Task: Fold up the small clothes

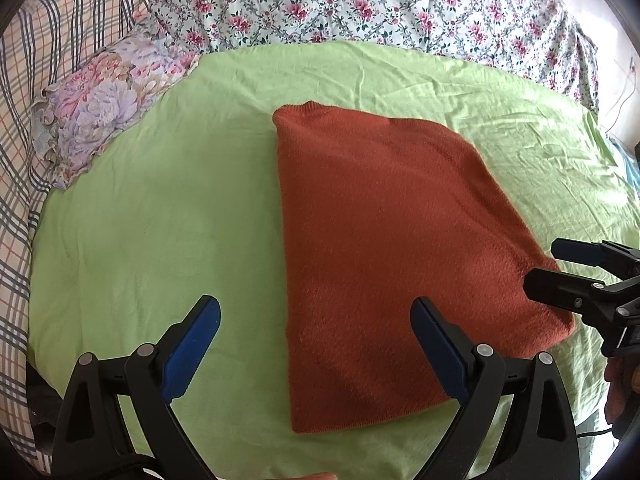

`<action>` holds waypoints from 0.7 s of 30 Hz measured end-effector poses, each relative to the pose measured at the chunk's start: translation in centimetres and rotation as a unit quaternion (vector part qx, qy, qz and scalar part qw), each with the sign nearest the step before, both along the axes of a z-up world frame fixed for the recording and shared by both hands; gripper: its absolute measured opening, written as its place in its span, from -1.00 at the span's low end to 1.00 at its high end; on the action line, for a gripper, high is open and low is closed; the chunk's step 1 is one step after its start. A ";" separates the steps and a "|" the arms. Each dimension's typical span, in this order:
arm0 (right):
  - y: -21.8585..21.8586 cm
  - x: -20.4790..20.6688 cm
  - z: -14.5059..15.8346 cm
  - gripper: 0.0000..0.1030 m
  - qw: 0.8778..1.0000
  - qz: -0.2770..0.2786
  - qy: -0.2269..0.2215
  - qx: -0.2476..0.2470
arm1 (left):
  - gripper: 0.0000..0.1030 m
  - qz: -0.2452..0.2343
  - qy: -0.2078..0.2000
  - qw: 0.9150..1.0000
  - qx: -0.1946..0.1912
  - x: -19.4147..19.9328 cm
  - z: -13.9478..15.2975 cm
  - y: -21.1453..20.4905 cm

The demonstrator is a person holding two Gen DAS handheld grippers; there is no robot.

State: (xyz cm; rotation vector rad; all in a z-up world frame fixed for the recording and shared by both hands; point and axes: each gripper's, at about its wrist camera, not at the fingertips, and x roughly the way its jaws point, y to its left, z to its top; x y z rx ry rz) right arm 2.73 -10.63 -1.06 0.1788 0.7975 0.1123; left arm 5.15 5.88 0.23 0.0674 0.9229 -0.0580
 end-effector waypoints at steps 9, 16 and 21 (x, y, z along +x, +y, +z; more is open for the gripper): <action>0.4 0.7 0.4 0.92 1.000 0.000 -0.003 0.002 | 0.88 0.001 -0.004 1.000 -0.003 0.1 0.1 -0.4; 0.4 0.8 0.5 0.92 1.000 -0.002 -0.003 0.004 | 0.88 0.008 -0.006 1.000 -0.015 0.1 0.3 -0.1; 0.4 0.8 0.4 0.92 1.000 -0.002 -0.002 0.004 | 0.88 0.012 -0.010 1.000 -0.016 -0.1 0.5 -0.3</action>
